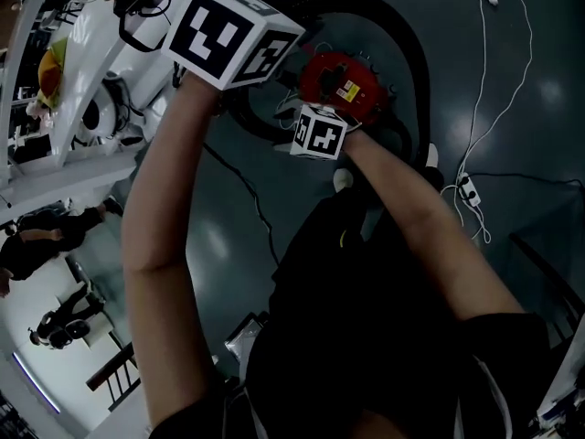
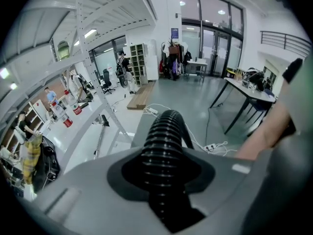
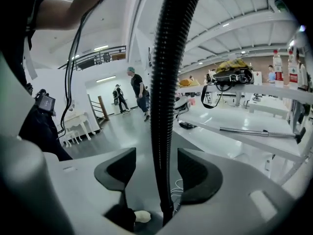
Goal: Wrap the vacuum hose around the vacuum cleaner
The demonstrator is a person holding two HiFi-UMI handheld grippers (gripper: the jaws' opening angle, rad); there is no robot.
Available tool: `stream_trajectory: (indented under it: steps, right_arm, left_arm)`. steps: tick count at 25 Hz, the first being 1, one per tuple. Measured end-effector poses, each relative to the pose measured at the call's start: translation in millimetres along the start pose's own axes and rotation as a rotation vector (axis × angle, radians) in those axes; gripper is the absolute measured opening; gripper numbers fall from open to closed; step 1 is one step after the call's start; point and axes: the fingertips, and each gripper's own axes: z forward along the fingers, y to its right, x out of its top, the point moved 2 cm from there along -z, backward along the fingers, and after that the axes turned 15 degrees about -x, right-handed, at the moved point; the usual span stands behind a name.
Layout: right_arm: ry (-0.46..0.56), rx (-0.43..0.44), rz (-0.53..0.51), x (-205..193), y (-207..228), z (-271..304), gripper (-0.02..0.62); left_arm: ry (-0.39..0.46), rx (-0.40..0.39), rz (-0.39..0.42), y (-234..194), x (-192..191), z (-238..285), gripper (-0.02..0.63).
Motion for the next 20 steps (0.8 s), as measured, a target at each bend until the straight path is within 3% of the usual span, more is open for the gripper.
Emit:
stream_trajectory:
  steps: [14, 15, 17, 20]
  right_arm:
    - [-0.036, 0.083, -0.003, -9.8, -23.6, 58.6, 0.285]
    - [-0.038, 0.083, -0.014, -9.5, -26.3, 61.4, 0.274]
    - [-0.044, 0.082, -0.043, -9.3, -31.4, 64.5, 0.188]
    - [-0.078, 0.113, -0.086, -15.9, -37.8, 61.5, 0.179]
  left_arm:
    - [0.059, -0.057, 0.032, 24.3, 24.8, -52.0, 0.137]
    - [0.06, -0.058, 0.039, 25.2, 26.1, -53.7, 0.137]
    - [0.056, -0.052, 0.044, 22.9, 23.2, -56.4, 0.137]
    - [0.049, -0.035, 0.035, 11.8, 10.5, -59.4, 0.137]
